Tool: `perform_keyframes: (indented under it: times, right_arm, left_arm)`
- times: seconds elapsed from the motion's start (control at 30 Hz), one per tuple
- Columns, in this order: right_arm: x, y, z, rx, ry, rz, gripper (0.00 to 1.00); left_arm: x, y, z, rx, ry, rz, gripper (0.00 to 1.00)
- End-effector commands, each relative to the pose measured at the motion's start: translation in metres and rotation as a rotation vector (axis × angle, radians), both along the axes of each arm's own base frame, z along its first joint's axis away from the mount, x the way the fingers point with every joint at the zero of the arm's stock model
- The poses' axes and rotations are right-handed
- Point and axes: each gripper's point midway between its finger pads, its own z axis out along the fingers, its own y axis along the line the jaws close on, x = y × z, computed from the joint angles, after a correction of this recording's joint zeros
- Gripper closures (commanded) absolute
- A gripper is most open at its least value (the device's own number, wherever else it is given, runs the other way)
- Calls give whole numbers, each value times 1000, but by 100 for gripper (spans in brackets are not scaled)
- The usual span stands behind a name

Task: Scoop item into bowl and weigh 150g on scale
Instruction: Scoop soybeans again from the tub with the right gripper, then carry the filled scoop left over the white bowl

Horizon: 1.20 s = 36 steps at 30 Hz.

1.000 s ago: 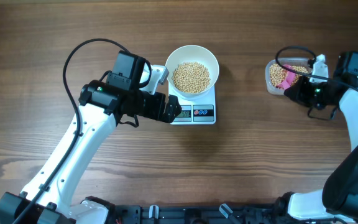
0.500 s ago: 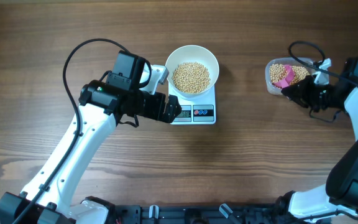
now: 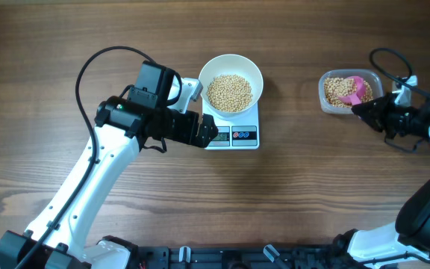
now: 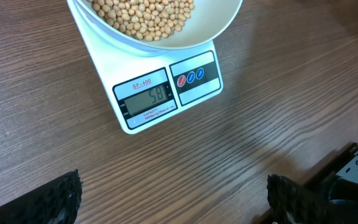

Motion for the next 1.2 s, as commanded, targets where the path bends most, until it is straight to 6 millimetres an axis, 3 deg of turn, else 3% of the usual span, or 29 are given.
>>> perform_keyframes:
  times: [0.0,0.2,0.4,0.83,1.17]
  right_arm:
    - [-5,-1,3,82,-27,-3,96]
    - [-11,-20,17,156,-94,-51,96]
    - [-22,-23,27,199,-149,-39,96]
    - [-24,-12,43,289,-203,-16,96]
    - [-20,-1,74,437,-325,-4,96]
  left_arm:
    - [1,-2,1,-5,-8,-19,0]
    - [1,-2,1,-5,-8,-19,0]
    - [1,-2,1,-5,-8,-19,0]
    - [1,-2,1,-5,-8,-19,0]
    - [1,-2,1,-5,-8,-19,0]
